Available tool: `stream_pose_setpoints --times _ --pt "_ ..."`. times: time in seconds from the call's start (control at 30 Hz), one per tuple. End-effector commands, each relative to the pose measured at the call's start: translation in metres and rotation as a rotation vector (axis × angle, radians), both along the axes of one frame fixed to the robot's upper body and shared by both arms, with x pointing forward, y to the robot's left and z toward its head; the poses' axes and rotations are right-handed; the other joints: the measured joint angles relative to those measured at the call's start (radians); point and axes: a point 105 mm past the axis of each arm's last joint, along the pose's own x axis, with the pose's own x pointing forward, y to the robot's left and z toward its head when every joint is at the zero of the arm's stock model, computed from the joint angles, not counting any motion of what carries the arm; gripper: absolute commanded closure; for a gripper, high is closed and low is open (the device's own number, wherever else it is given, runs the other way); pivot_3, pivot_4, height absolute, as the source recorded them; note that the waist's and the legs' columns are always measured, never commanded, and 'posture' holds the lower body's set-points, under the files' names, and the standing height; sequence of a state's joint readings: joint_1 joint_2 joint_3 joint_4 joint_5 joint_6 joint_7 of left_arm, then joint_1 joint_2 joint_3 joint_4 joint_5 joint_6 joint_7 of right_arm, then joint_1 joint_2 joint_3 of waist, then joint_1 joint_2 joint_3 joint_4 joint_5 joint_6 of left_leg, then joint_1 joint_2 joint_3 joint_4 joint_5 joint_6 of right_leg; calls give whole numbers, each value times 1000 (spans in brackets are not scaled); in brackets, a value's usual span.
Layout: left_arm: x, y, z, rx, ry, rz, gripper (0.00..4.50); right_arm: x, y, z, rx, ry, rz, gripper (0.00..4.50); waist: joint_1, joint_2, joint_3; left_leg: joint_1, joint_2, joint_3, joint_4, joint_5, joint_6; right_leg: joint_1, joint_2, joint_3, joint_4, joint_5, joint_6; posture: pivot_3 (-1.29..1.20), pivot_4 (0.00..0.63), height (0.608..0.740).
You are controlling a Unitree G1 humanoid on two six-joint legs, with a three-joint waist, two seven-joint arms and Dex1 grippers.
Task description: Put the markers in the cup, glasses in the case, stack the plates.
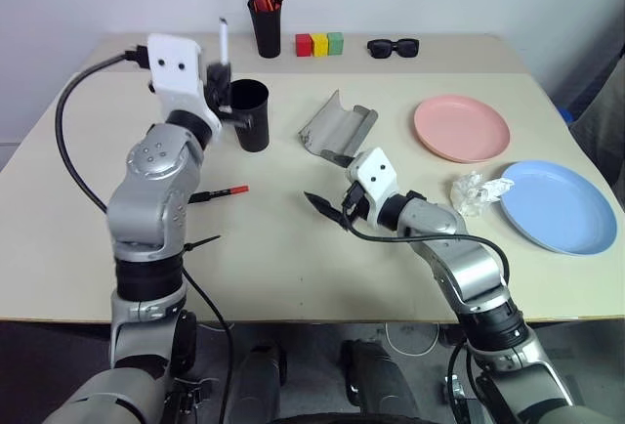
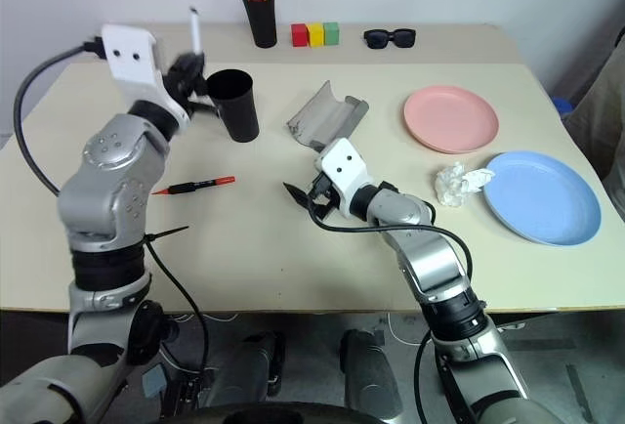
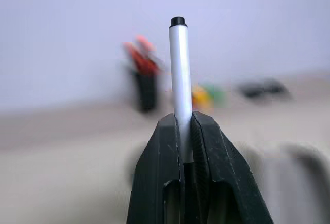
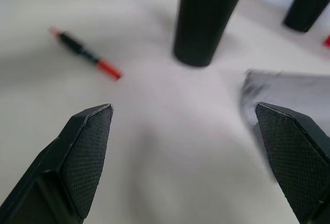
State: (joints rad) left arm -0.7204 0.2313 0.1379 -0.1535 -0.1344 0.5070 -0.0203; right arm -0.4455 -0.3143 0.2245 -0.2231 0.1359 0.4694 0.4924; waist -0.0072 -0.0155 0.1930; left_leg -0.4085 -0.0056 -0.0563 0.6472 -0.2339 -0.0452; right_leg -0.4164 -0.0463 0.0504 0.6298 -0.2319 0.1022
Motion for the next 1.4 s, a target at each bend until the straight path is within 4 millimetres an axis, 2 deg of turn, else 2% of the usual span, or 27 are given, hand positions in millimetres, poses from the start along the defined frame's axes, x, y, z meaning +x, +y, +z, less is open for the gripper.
stream_pose_setpoints --times 0.03,0.23,0.33,0.63,0.93,1.03,1.13,1.3,1.4 --pt "14 -6 17 -21 -125 75 4480 5 4 21 50 -81 -19 0 -1 0 0 0 0 0 0 0 0 0 0 0 0 1 2 0 150 740" --pt "44 -17 4 -54 -143 90 4480 5 14 28 82 -102 -8 0 -7 0 0 0 0 0 -1 0 0 -1 0 0 0 1 2 0 150 740" --pt "53 -20 -2 -43 -139 91 4480 5 15 30 97 -108 -14 0 -8 0 0 0 0 0 -1 0 0 -1 0 0 0 1 2 0 150 740" --pt "61 -25 -21 -4 -116 98 4480 3 15 31 118 -110 -39 0 -8 0 0 0 0 0 -1 0 0 -1 0 0 1 1 3 0 150 740" --pt "64 -23 -30 -26 -93 105 4480 4 17 33 124 -113 -30 0 -8 0 0 0 0 0 -1 0 0 -1 1 0 1 2 3 0 150 740" --pt "64 -20 -32 -27 -85 128 3413 4 17 34 129 -110 -26 0 -8 0 0 0 0 0 -1 0 0 -1 1 0 1 2 3 0 150 740" --pt "65 -17 -33 -26 -85 143 1966 4 18 33 130 -108 -23 0 -8 0 0 0 0 0 -1 0 0 -1 1 0 1 2 3 0 150 740" --pt "63 -15 -30 -70 -93 145 1966 3 19 32 129 -105 -21 0 -8 0 0 0 0 0 -1 0 0 -1 1 0 1 2 3 0 150 740" --pt "59 -1 -16 -188 -119 155 1966 2 19 33 129 -106 -20 0 -8 0 0 0 0 0 -1 0 0 -1 1 0 1 2 3 0 150 740"
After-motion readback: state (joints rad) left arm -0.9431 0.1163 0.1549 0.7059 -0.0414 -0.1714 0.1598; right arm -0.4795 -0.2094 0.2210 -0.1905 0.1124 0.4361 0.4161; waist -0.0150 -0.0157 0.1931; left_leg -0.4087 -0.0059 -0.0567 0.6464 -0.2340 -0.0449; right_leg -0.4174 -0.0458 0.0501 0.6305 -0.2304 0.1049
